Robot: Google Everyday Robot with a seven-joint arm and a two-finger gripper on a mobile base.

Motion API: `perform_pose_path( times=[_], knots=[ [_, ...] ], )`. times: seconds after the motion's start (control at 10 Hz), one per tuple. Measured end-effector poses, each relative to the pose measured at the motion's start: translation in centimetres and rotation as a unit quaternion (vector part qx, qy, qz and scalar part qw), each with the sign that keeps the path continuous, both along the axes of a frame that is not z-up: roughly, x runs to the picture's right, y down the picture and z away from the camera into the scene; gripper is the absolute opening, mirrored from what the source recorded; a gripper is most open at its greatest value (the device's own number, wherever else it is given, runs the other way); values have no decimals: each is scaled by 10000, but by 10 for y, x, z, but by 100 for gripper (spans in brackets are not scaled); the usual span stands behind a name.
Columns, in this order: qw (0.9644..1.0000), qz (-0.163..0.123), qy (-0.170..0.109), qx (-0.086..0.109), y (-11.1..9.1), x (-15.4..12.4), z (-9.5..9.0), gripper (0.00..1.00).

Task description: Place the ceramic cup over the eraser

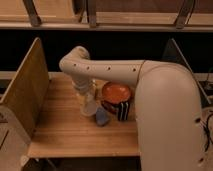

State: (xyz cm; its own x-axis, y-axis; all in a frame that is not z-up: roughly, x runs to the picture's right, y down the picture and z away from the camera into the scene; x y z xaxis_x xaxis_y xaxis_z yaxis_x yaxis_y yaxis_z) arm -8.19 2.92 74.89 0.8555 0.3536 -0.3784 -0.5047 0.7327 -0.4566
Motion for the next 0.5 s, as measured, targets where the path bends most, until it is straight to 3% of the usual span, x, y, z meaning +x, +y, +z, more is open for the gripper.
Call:
perform_pose_path(
  times=[0.1,0.3,0.4,0.5],
  knots=[
    [9994,59,294,197,-22,20,-24,0],
    [9956,269,800,397,-47,60,-56,0],
    [9924,461,1048,440,-53,84,-71,0],
    [9869,786,1325,475,-57,114,-85,0]
  ],
)
